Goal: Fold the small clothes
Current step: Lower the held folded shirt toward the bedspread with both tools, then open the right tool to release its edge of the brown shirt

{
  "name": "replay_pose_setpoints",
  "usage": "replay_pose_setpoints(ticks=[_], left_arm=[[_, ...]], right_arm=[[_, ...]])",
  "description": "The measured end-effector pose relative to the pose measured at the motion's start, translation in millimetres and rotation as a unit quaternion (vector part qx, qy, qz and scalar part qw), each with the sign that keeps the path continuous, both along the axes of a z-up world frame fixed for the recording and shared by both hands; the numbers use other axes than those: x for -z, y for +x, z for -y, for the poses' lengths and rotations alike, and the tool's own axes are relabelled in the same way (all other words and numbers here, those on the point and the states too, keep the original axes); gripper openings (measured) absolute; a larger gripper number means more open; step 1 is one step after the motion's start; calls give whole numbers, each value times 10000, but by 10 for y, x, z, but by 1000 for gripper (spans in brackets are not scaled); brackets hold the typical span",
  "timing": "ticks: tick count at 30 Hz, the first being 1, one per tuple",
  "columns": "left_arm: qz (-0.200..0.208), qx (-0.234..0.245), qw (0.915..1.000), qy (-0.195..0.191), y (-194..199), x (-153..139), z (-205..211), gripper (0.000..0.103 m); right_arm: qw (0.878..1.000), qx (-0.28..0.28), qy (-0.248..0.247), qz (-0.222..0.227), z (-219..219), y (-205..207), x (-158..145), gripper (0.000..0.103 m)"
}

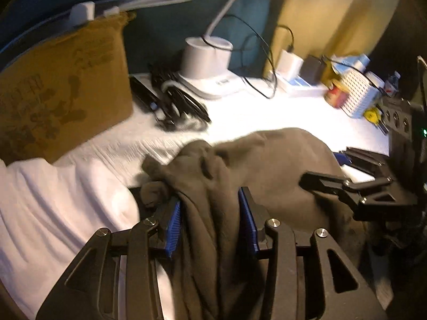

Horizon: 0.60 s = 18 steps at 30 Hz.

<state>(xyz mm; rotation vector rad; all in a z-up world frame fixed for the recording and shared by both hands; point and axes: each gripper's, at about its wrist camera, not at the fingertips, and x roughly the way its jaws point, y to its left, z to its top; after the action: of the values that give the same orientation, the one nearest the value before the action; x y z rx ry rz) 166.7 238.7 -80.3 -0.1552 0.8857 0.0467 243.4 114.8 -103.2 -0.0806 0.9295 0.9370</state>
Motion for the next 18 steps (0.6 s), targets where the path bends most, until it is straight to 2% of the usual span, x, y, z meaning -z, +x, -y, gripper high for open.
replay_pose_setpoints(ticks=[2,8,11,15,18], left_arm=[[-41,-94,9998,183,39,20,-38,40],[-136,-272,9993,215,59,75,-116,42],[-117,-367,9984,403,40,52,-78,42],[-51,-578,9965,597,4,-19,-32,42],[45,-690,9958,601,-58,-78,-31,43]], right_arm=[[10000,-18,-23,14,-14,2,-16,65],[9986,278,-398,193,-32,40,20,65],[9950,620,-684,379,4,70,13,65],[9937,717,-777,367,42,94,28,65],[9921,795,-857,451,38,75,17,65]])
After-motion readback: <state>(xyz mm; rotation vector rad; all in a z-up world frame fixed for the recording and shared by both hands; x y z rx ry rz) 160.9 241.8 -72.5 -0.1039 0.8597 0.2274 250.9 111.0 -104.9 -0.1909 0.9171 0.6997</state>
